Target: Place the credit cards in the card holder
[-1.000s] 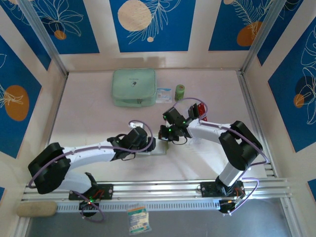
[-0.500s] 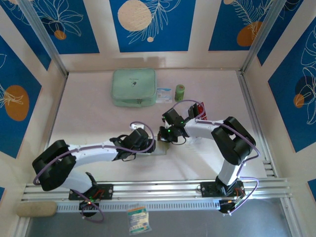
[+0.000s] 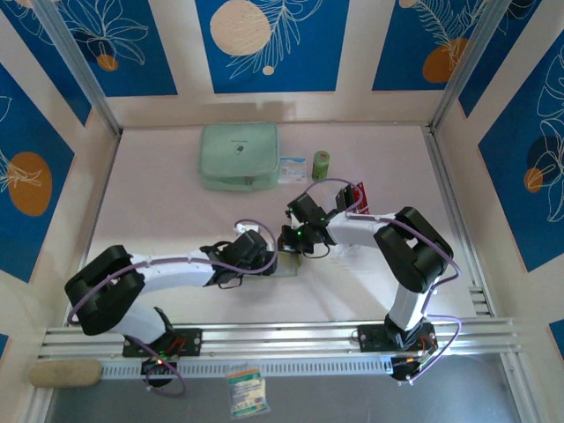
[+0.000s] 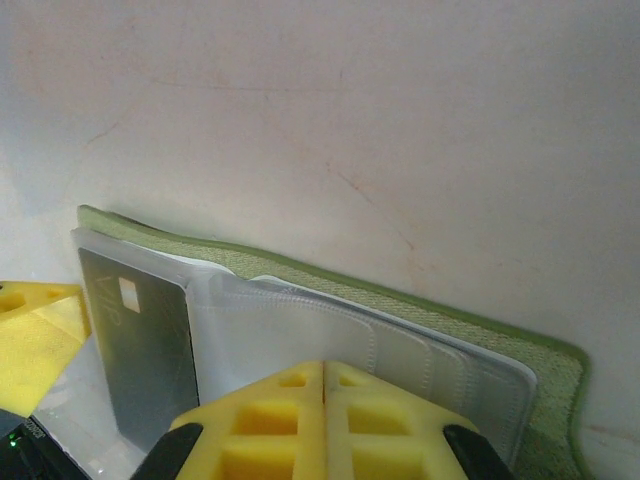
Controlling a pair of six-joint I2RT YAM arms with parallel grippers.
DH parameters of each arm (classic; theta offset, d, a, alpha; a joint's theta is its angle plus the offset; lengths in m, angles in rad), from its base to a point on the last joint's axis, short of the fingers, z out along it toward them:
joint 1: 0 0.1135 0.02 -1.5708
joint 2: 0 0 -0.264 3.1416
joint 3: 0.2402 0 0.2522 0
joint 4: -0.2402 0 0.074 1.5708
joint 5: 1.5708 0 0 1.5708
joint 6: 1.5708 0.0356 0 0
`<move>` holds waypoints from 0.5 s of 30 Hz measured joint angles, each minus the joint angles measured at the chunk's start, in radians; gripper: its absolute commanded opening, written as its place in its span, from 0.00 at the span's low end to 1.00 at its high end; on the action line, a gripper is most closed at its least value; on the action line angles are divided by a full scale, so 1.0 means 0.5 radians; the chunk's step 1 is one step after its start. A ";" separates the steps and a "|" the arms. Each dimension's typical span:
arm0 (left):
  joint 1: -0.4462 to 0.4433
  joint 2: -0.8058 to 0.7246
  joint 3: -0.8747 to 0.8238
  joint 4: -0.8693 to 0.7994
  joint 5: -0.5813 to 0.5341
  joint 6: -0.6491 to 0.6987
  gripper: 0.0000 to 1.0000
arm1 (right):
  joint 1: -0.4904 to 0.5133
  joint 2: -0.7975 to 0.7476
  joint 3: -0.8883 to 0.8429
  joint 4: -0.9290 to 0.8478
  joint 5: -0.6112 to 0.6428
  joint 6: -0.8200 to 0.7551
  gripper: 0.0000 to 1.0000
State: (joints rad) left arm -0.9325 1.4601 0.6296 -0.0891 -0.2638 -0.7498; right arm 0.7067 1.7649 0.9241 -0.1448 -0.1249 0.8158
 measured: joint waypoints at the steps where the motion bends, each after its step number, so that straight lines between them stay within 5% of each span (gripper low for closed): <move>1: 0.000 0.005 0.000 0.000 -0.002 0.000 0.96 | 0.000 0.000 0.000 0.000 0.000 0.001 0.00; 9: 0.000 0.008 -0.024 0.015 -0.005 0.000 0.90 | -0.001 -0.008 0.000 -0.002 -0.013 0.008 0.00; 15: 0.000 0.008 -0.040 0.045 -0.012 0.000 0.89 | -0.001 -0.152 -0.003 -0.025 0.023 0.025 0.10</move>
State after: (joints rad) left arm -0.9325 1.4639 0.6094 -0.0666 -0.2699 -0.7498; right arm 0.7063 1.6890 0.9226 -0.1574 -0.1135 0.8284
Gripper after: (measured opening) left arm 0.894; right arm 0.071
